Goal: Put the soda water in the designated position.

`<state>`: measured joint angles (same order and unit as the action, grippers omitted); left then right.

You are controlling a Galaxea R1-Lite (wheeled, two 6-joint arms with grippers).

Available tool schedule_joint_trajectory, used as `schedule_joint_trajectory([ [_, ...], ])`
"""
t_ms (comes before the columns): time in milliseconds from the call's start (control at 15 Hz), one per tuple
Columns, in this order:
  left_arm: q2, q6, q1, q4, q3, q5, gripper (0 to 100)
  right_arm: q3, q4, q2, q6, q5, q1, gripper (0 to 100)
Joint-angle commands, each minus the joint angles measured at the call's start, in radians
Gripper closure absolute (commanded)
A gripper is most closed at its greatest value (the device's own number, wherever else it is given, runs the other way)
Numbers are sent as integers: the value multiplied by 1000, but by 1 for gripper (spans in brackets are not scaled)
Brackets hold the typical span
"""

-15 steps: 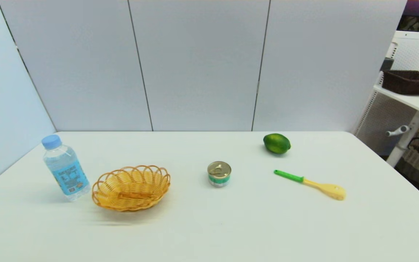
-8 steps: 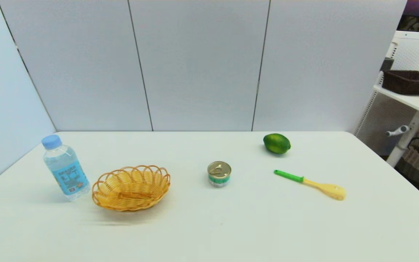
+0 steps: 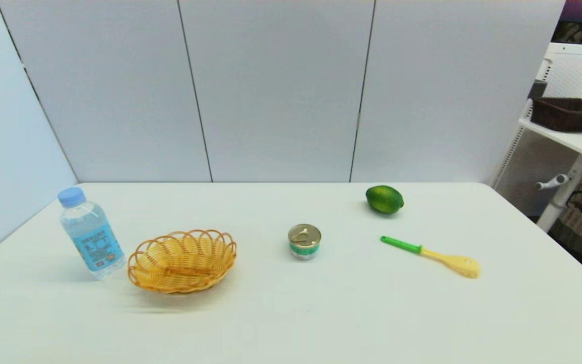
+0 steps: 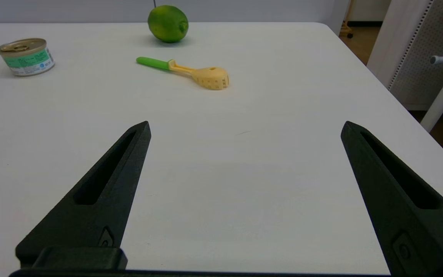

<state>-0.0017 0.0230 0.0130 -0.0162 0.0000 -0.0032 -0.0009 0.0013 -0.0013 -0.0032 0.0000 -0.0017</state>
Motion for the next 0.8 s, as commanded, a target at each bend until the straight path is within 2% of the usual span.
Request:
schedule_joint_trajectory([
  [67, 0, 0, 1, -1, 0, 0, 0, 1, 0, -2, 0, 0, 0, 0],
  [800, 0, 0, -1, -1, 0, 0, 0, 1, 0, 1, 2, 0, 0, 0],
])
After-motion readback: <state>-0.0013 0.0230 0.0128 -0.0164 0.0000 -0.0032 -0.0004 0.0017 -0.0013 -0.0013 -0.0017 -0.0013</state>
